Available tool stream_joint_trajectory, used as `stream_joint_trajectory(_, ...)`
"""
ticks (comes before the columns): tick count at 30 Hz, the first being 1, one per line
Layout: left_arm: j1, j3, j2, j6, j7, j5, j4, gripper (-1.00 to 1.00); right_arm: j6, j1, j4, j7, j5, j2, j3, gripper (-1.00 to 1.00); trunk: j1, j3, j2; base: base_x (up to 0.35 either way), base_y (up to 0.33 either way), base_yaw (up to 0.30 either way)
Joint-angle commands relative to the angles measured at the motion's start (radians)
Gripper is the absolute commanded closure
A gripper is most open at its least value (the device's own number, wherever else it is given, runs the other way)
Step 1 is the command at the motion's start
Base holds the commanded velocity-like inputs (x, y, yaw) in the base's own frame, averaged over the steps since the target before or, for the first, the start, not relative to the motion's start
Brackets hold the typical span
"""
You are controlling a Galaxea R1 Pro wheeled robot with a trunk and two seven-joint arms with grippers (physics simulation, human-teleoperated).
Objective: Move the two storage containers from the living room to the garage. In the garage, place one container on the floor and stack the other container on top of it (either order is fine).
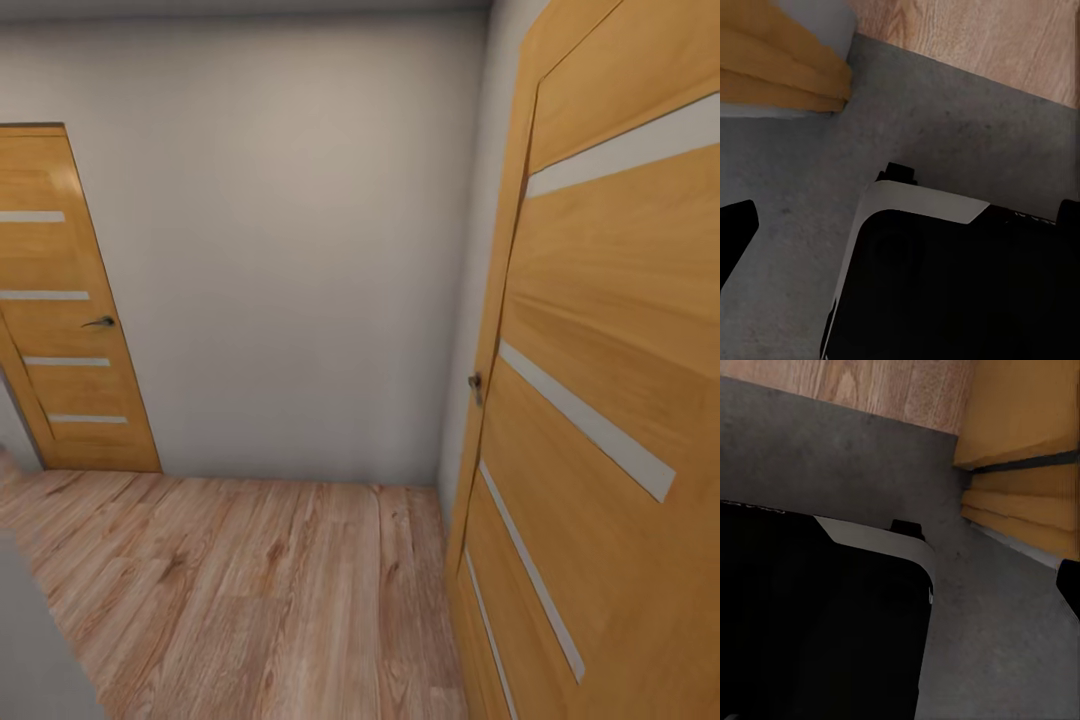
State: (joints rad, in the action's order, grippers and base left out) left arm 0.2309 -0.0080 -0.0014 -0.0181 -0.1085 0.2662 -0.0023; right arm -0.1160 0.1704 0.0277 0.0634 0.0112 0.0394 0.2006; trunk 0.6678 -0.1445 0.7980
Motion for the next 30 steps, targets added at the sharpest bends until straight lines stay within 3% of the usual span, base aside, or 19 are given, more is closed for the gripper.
stream_joint_trajectory(1, 0.001, -0.001, 0.0, -0.002, -0.002, 0.005, 0.0, -1.0, -0.005, 0.001, 0.003, 0.004, 0.001, 0.001, 0.007, -1.0, 0.001, -0.001, 0.001, 0.282, 0.0, 0.0)
stream_joint_trajectory(30, 0.001, -0.001, -0.003, -0.002, -0.002, 0.004, 0.0, -1.0, -0.004, 0.001, 0.003, 0.004, 0.001, 0.001, 0.008, -1.0, 0.001, -0.001, 0.001, 0.023, 0.037, 0.0)
